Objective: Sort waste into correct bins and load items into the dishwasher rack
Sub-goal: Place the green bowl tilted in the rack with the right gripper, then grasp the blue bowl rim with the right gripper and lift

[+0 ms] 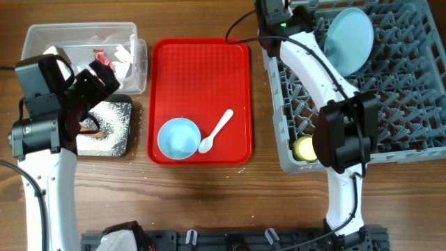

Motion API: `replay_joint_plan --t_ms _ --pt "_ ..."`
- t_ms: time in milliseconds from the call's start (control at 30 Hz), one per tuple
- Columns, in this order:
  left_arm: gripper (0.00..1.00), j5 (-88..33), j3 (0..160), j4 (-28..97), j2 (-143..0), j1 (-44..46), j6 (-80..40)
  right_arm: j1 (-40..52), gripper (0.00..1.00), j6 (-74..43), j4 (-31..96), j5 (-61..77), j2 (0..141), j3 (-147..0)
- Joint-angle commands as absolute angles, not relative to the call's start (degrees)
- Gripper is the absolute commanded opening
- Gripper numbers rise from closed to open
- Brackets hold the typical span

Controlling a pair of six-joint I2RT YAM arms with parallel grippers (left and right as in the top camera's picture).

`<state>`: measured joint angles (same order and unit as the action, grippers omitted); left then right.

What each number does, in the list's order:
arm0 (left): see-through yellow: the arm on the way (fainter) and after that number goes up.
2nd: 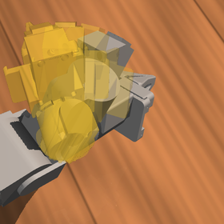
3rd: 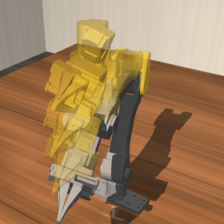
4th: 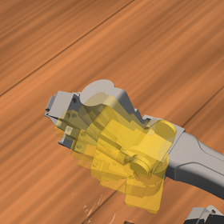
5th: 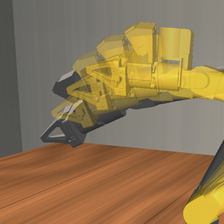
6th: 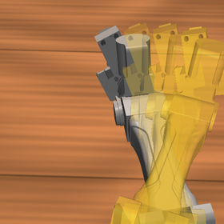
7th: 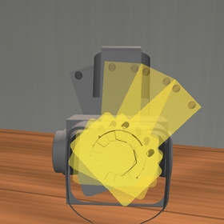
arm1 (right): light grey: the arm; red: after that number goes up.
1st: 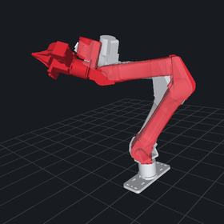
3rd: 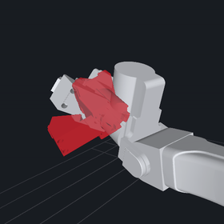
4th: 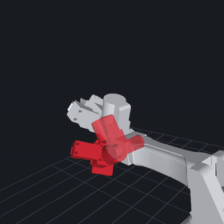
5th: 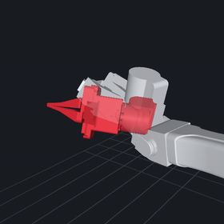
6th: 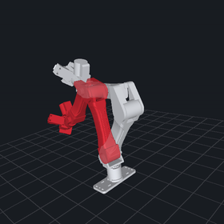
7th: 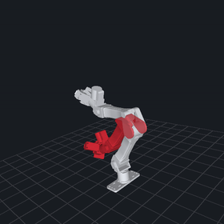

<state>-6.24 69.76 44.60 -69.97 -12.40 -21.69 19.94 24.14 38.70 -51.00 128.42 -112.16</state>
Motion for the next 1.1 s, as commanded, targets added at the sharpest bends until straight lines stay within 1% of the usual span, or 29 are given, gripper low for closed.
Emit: replay_joint_plan --t_ms 0,33,67,167,233,267,300,400,533,567,633,667,733,767,800,833,867,900,933,967,1000,1067 --pt "1.00 -5.7 70.4 44.5 -70.1 -12.6 -21.2 22.0 0.46 24.1 39.6 -50.4 129.6 -112.0" --pt "1.00 -5.7 70.4 44.5 -70.1 -12.6 -21.2 22.5 0.49 24.1 39.7 -50.3 129.6 -112.0" --pt "1.00 -5.7 70.4 44.5 -70.1 -12.6 -21.2 22.8 0.55 24.1 39.7 -50.4 129.6 -112.0" --pt "1.00 -5.7 70.4 44.5 -70.1 -12.6 -21.2 23.5 0.70 24.0 40.4 -50.6 129.5 -112.0" --pt "1.00 -5.7 70.4 44.5 -70.1 -12.7 -21.2 24.1 0.93 24.1 41.6 -50.6 129.5 -112.1" --pt "1.00 -5.7 70.4 44.5 -70.1 -12.7 -21.2 24.4 0.98 24.1 41.6 -50.6 129.5 -112.1" --pt "1.00 -5.7 70.4 44.5 -70.1 -12.6 -21.2 24.6 1.00 24.0 41.6 -50.6 129.4 -112.1" --pt "1.00 -5.7 70.4 44.5 -70.1 -12.6 -21.2 25.5 1.00 23.8 41.6 -50.6 127.6 -112.1" --pt "1.00 -5.7 70.4 44.5 -70.1 -12.6 -21.2 27.1 1.00 21.9 40.8 -50.2 121.4 -112.2" --pt "1.00 -5.7 70.4 44.5 -70.1 -12.6 -21.2 27.6 1.00 21.9 42.1 -48.5 119.9 -112.2" --pt "1.00 -5.7 70.4 44.5 -70.1 -12.6 -21.2 29.1 1.00 21.9 46.9 -40.7 117.5 -112.2" --pt "1.00 -5.7 70.4 44.5 -70.1 -12.6 -21.2 29.9 1.00 21.9 49.8 -33.2 116.7 -112.2" --pt "1.00 -5.7 70.4 44.5 -70.1 -12.6 -21.2 31.3 1.00 21.9 55.9 -9.2 116.2 -112.2" --pt "1.00 -5.7 70.4 44.5 -70.1 -12.6 -21.2 31.7 0.98 21.9 58.2 6.1 116.3 -112.0" --pt "1.00 -5.7 70.4 44.5 -70.1 -12.6 -21.2 31.9 0.92 21.9 59.2 19.0 116.5 -111.6" --pt "1.00 -5.7 70.4 44.5 -70.1 -12.6 -21.2 31.9 0.77 21.8 59.2 31.6 116.8 -110.7" --pt "1.00 -5.7 70.4 44.5 -70.1 -12.6 -21.2 32.0 0.70 20.4 58.3 39.7 116.9 -109.6" --pt "1.00 -5.7 70.4 44.5 -70.1 -12.6 -21.2 32.2 0.61 16.4 56.2 43.5 117.3 -108.0" --pt "1.00 -5.7 70.4 44.5 -70.1 -12.6 -21.2 32.6 0.58 11.2 54.4 42.2 117.7 -106.4" --pt "1.00 -5.7 70.4 44.5 -70.1 -12.6 -21.2 33.2 0.57 6.7 53.3 38.4 118.0 -104.8" --pt "1.00 -5.7 70.4 44.5 -70.1 -12.6 -21.2 34.0 0.57 1.1 52.9 32.4 118.5 -103.0" --pt "1.00 -5.7 70.4 44.5 -70.1 -12.6 -21.2 35.6 0.57 -3.9 52.5 26.9 118.7 -100.2"
